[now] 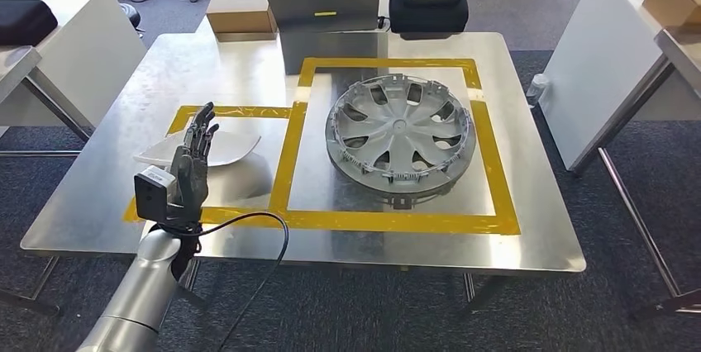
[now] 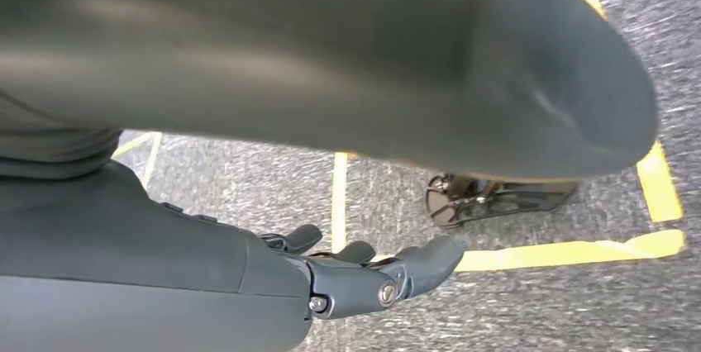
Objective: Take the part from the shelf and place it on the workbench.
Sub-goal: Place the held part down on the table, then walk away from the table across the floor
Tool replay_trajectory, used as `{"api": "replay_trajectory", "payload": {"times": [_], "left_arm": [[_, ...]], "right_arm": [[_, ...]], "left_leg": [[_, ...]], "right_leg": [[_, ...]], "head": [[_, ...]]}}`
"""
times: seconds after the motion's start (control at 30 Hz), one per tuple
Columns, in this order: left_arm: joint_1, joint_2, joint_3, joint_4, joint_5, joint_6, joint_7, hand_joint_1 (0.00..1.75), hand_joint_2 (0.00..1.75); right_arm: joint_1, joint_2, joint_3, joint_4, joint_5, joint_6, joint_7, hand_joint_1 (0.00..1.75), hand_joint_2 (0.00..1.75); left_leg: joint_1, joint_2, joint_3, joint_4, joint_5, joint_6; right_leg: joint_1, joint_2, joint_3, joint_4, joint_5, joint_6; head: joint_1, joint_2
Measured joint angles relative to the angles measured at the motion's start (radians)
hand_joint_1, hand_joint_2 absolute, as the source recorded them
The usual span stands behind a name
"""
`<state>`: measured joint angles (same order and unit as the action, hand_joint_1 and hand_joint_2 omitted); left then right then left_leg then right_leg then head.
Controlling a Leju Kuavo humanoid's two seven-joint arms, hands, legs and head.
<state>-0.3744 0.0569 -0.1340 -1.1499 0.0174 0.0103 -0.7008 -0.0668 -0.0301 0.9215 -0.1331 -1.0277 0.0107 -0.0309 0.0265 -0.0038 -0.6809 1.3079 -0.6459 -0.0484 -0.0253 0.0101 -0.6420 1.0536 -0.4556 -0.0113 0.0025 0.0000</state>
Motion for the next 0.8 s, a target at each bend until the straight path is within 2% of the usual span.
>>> {"api": "replay_trajectory", "payload": {"times": [0.03, 0.07, 0.13, 0.17, 0.2, 0.23, 0.3, 0.33, 0.37, 0.4, 0.43, 0.47, 0.5, 0.53, 0.57, 0.6, 0.67, 0.7, 0.73, 0.8], "left_arm": [[0.005, 0.000, 0.003, -0.001, -0.001, 0.000, 0.000, 0.00, 0.00], [0.010, 0.000, 0.005, -0.002, -0.003, 0.000, 0.000, 0.00, 0.00], [0.015, -0.001, 0.011, -0.009, -0.008, -0.001, 0.000, 0.00, 0.00], [0.018, -0.001, 0.014, -0.014, -0.010, -0.001, 0.000, 0.00, 0.00], [0.021, -0.001, 0.017, -0.018, -0.011, -0.002, 0.000, 0.00, 0.00], [0.025, 0.000, 0.021, -0.021, -0.012, -0.004, -0.001, 0.00, 0.00], [0.033, 0.001, 0.029, -0.023, -0.012, -0.010, -0.001, 0.00, 0.00], [0.037, 0.001, 0.033, -0.024, -0.012, -0.014, -0.001, 0.00, 0.00], [0.041, 0.001, 0.036, -0.024, -0.012, -0.018, 0.000, 0.00, 0.00], [0.044, 0.001, 0.039, -0.024, -0.012, -0.023, 0.000, 0.00, 0.00], [0.048, 0.002, 0.043, -0.024, -0.011, -0.026, 0.000, 0.00, 0.00], [0.052, 0.002, 0.045, -0.023, -0.011, -0.028, 0.000, 0.00, 0.00], [0.057, 0.002, 0.048, -0.022, -0.012, -0.029, 0.000, 0.00, 0.00], [0.060, 0.002, 0.050, -0.022, -0.014, -0.030, 0.000, 0.00, 0.00], [0.063, 0.001, 0.052, -0.022, -0.015, -0.031, 0.000, 0.00, 0.00], [0.065, 0.001, 0.054, -0.022, -0.017, -0.032, 0.000, 0.00, 0.00], [0.065, 0.000, 0.058, -0.021, -0.019, -0.036, 0.000, 0.00, 0.00], [0.064, -0.001, 0.059, -0.020, -0.019, -0.038, 0.000, 0.00, 0.00], [0.064, -0.001, 0.061, -0.019, -0.018, -0.042, 0.000, 0.00, 0.00], [0.064, 0.000, 0.062, -0.015, -0.018, -0.049, 0.000, 0.00, 0.00]], "right_arm": [[0.000, 0.000, 0.000, 0.000, 0.000, 0.000, 0.002, 0.00, 0.00], [0.000, 0.000, 0.000, 0.000, 0.000, 0.000, 0.005, 0.00, 0.00], [0.000, 0.000, 0.001, 0.000, 0.000, 0.000, 0.009, 0.00, 0.00], [0.000, 0.000, 0.002, 0.000, 0.000, 0.000, 0.010, 0.00, 0.00], [0.000, 0.000, 0.003, 0.000, 0.000, 0.000, 0.011, 0.00, 0.00], [0.000, 0.000, 0.004, 0.000, 0.000, -0.001, 0.011, 0.00, 0.00], [0.000, 0.000, 0.008, 0.000, 0.000, -0.001, 0.012, 0.00, 0.00], [0.001, -0.001, 0.010, 0.000, 0.000, -0.001, 0.012, 0.00, 0.00], [0.001, -0.001, 0.011, 0.000, 0.000, 0.000, 0.012, 0.00, 0.00], [0.001, -0.001, 0.012, 0.000, -0.001, 0.001, 0.012, 0.00, 0.00], [0.001, -0.001, 0.014, 0.000, -0.003, 0.002, 0.012, 0.00, 0.00], [0.000, -0.002, 0.015, 0.000, -0.006, 0.002, 0.011, 0.00, 0.00], [0.000, -0.002, 0.016, 0.000, -0.008, 0.002, 0.011, 0.00, 0.00], [0.000, -0.003, 0.017, 0.000, -0.011, 0.002, 0.011, 0.00, 0.00], [0.000, -0.004, 0.017, 0.000, -0.013, 0.002, 0.011, 0.00, 0.00], [-0.001, -0.005, 0.017, 0.000, -0.014, 0.002, 0.010, 0.00, 0.00], [-0.004, -0.008, 0.017, 0.000, -0.015, 0.002, 0.010, 0.00, 0.00], [-0.005, -0.009, 0.017, 0.000, -0.015, 0.002, 0.009, 0.00, 0.00], [-0.006, -0.011, 0.017, 0.000, -0.016, 0.003, 0.009, 0.00, 0.00], [-0.004, -0.011, 0.017, 0.000, -0.018, 0.002, 0.009, 0.00, 0.00]], "left_leg": [[-0.002, 0.000, 0.016, -0.004, 0.009, 0.004], [-0.004, 0.000, 0.050, -0.045, 0.033, 0.011], [-0.011, 0.000, 0.145, -0.184, 0.070, 0.024], [-0.016, 0.001, 0.178, -0.238, 0.079, 0.029], [-0.020, 0.000, 0.195, -0.271, 0.080, 0.033], [-0.024, 0.000, 0.195, -0.279, 0.082, 0.036], [-0.025, 0.001, 0.184, -0.286, 0.100, 0.051], [-0.023, 0.002, 0.176, -0.290, 0.112, 0.061], [-0.021, 0.004, 0.166, -0.294, 0.126, 0.069], [-0.021, 0.005, 0.154, -0.296, 0.139, 0.075], [-0.022, 0.006, 0.139, -0.295, 0.151, 0.079], [-0.024, 0.006, 0.124, -0.294, 0.164, 0.081], [-0.025, 0.006, 0.108, -0.293, 0.175, 0.082], [-0.027, 0.006, 0.091, -0.290, 0.187, 0.082], [-0.028, 0.006, 0.076, -0.287, 0.196, 0.080], [-0.029, 0.006, 0.062, -0.284, 0.205, 0.079], [-0.031, 0.007, 0.043, -0.277, 0.220, 0.072], [-0.031, 0.009, 0.039, -0.276, 0.227, 0.067], [-0.031, 0.010, 0.037, -0.277, 0.235, 0.062], [-0.030, 0.009, 0.033, -0.281, 0.250, 0.050]], "right_leg": [[0.002, 0.000, -0.010, 0.000, 0.008, 0.000], [0.004, 0.000, -0.019, 0.000, 0.016, 0.002], [0.007, -0.001, -0.034, 0.001, 0.032, 0.008], [0.007, -0.001, -0.036, -0.001, 0.040, 0.013], [0.007, -0.001, -0.037, -0.003, 0.048, 0.020], [0.006, -0.002, -0.035, -0.008, 0.057, 0.028], [0.003, -0.002, -0.035, -0.017, 0.067, 0.043], [0.003, -0.002, -0.040, -0.009, 0.050, 0.048], [0.003, -0.003, -0.050, 0.018, 0.014, 0.052], [0.002, -0.003, -0.065, 0.067, -0.039, 0.055], [0.002, -0.004, -0.082, 0.130, -0.092, 0.058], [0.003, -0.004, -0.095, 0.195, -0.129, 0.061], [0.004, -0.004, -0.099, 0.242, -0.141, 0.062], [0.005, -0.004, -0.086, 0.259, -0.130, 0.062], [0.008, -0.004, -0.056, 0.241, -0.106, 0.059], [0.011, -0.004, -0.007, 0.187, -0.081, 0.054], [0.019, -0.005, 0.098, 0.046, -0.076, 0.038], [0.023, -0.005, 0.129, -0.005, -0.083, 0.030], [0.027, -0.006, 0.142, -0.031, -0.089, 0.022], [0.026, -0.008, 0.134, -0.044, -0.073, 0.009]], "head": [[0.000, 0.000], [-0.001, 0.000], [-0.002, 0.000], [-0.001, 0.000], [-0.002, 0.000], [-0.002, 0.000], [-0.003, 0.000], [-0.001, 0.000], [0.001, 0.000], [0.003, 0.000], [0.006, 0.000], [0.008, 0.000], [0.008, 0.000], [0.009, 0.000], [0.010, 0.000], [0.010, 0.000], [0.011, 0.000], [0.010, 0.000], [0.010, 0.000], [0.012, 0.000]]}}
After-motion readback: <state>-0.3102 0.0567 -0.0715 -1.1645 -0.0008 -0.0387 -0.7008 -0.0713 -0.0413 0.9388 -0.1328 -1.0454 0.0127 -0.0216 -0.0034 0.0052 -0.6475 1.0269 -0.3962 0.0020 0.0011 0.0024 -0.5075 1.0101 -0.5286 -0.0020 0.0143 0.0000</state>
